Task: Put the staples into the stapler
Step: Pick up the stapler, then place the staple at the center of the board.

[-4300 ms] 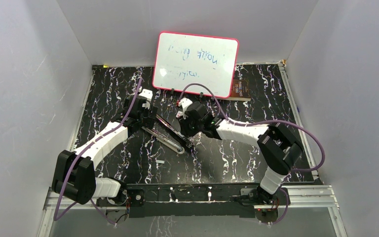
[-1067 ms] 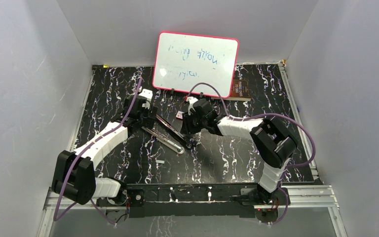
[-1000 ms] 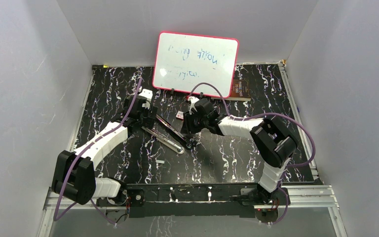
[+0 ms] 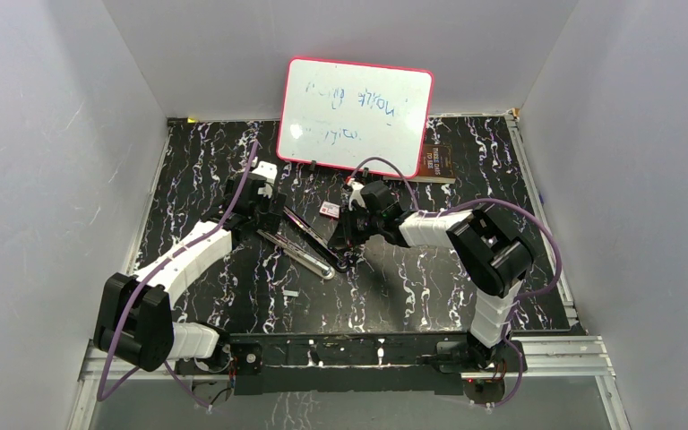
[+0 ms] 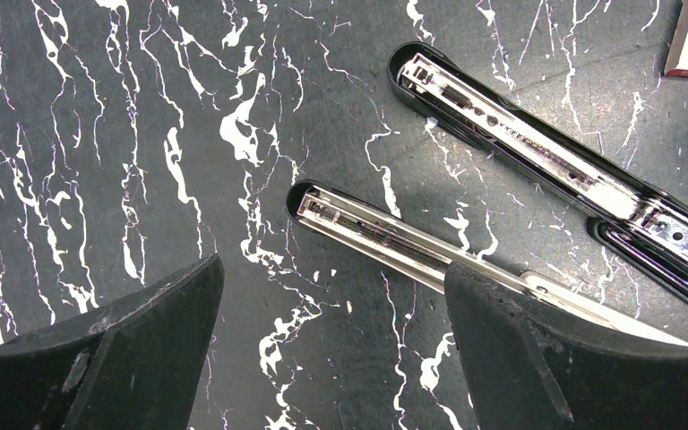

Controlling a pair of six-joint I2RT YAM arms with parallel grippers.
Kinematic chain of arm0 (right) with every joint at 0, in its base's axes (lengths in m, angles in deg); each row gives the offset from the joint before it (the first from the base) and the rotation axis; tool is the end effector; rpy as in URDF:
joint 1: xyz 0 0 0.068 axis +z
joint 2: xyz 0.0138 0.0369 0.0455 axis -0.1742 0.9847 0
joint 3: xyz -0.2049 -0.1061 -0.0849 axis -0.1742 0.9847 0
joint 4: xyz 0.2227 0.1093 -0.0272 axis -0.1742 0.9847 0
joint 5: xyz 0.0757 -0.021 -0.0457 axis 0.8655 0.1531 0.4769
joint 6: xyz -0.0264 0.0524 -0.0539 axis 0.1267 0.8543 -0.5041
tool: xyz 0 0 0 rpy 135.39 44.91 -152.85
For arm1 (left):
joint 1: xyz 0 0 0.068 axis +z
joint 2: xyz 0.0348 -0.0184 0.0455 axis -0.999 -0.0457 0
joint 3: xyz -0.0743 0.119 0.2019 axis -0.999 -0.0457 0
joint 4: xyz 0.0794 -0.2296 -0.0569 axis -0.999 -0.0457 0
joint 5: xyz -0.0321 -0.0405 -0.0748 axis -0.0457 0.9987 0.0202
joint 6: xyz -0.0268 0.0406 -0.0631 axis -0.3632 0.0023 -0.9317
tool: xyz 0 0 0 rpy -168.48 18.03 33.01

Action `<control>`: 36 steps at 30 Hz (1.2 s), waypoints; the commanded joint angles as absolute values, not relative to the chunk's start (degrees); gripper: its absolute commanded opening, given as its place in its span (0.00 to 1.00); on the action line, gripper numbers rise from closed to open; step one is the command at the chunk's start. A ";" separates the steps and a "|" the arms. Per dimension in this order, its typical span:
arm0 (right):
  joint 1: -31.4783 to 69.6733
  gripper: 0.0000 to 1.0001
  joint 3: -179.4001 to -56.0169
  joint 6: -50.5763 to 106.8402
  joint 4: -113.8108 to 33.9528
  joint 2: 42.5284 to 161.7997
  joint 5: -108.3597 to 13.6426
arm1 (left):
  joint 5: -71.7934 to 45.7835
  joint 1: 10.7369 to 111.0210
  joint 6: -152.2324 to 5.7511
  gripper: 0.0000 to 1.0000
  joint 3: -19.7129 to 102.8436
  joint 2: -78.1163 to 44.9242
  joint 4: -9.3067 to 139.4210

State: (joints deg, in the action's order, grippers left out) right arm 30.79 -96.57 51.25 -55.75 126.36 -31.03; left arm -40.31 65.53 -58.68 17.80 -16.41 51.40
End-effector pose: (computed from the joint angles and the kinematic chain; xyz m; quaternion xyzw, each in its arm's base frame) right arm 0.2743 0.2740 0.1197 -0.1771 0.8569 0.4096 0.2579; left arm 0.2895 -0.0919 0.2043 0.1205 0.8825 0.0765 0.4480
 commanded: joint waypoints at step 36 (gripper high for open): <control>54.50 0.18 -96.06 16.42 -67.18 126.03 -49.18 | -43.93 65.41 -59.05 0.92 18.22 -14.06 51.62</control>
State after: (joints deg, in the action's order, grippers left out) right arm 53.74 -92.53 19.49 -62.17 124.63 -48.41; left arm -43.72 65.51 -59.11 17.80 -16.41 51.40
